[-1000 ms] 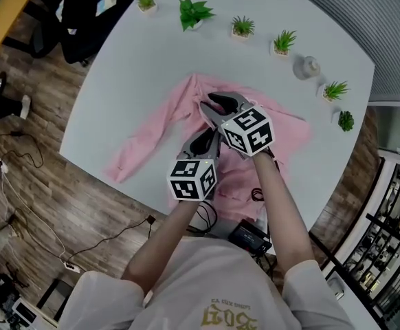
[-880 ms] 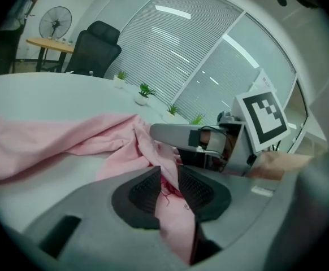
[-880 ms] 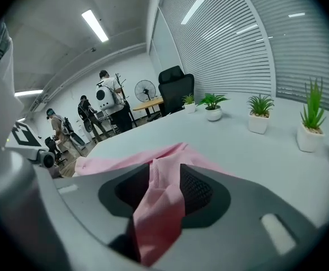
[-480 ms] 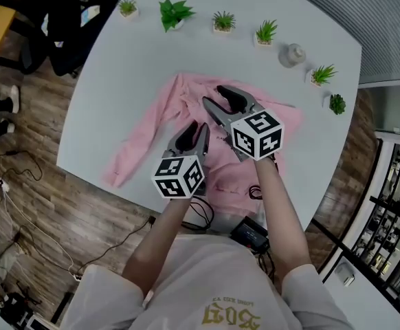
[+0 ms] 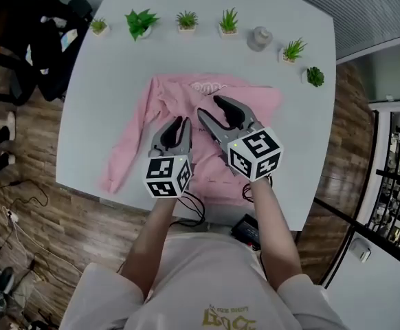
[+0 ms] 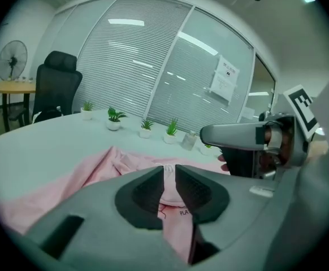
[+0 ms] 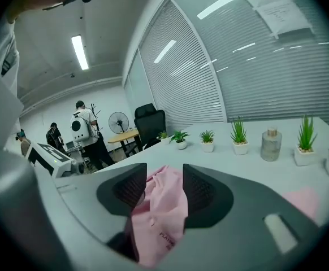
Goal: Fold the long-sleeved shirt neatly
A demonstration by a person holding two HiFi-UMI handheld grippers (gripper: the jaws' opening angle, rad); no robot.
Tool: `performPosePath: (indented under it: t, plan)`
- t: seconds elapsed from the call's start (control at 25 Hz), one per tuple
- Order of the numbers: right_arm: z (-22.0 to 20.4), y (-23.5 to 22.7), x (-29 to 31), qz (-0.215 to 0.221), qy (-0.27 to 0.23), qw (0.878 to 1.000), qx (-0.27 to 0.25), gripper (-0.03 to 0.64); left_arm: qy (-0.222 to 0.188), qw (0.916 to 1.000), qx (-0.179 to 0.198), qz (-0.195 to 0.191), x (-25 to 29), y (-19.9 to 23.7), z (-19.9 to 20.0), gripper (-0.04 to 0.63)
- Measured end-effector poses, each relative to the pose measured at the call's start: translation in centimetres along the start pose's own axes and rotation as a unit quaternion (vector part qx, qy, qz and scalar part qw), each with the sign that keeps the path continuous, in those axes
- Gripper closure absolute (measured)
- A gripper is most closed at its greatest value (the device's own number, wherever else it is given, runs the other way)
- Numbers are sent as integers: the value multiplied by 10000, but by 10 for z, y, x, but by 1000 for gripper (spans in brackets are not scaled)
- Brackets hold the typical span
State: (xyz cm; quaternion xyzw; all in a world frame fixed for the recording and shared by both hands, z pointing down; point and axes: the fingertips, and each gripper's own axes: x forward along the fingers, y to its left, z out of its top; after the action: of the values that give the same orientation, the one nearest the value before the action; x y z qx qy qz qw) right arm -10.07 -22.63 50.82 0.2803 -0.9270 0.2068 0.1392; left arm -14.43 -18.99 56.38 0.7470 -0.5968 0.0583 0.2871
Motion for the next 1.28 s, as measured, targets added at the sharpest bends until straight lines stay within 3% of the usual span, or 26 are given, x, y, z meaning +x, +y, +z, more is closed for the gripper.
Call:
performPosePath:
  t: [0.32, 0.48, 0.64, 0.76, 0.84, 1.04, 1.28]
  plan:
    - [4, 29, -69, -92, -453, 9989, 60, 416, -373, 9991, 161, 126, -46, -23, 16, 520]
    - [-1, 48, -105, -178, -622, 9978, -110, 417, -865, 9957, 321, 101, -82, -39, 31, 557]
    - [-8, 68, -144, -174, -774, 9968, -39, 411, -1037, 9944, 199, -41, -113, -57, 27, 552]
    - [-7, 88, -175, -52, -1006, 9949, 96, 406, -1103, 9930, -64, -413, -137, -77, 21, 474]
    - [-3, 99, -193, 40, -1240, 9919, 258, 399, -1245, 9909, -94, -496, -156, -86, 23, 468]
    - [3, 120, -227, 196, -1749, 9818, 708, 377, -1402, 9893, 213, -333, -198, -92, 27, 460]
    - [4, 156, -236, 621, -1910, 9761, 826, 367, -1531, 9876, 331, -125, -241, -84, 32, 460]
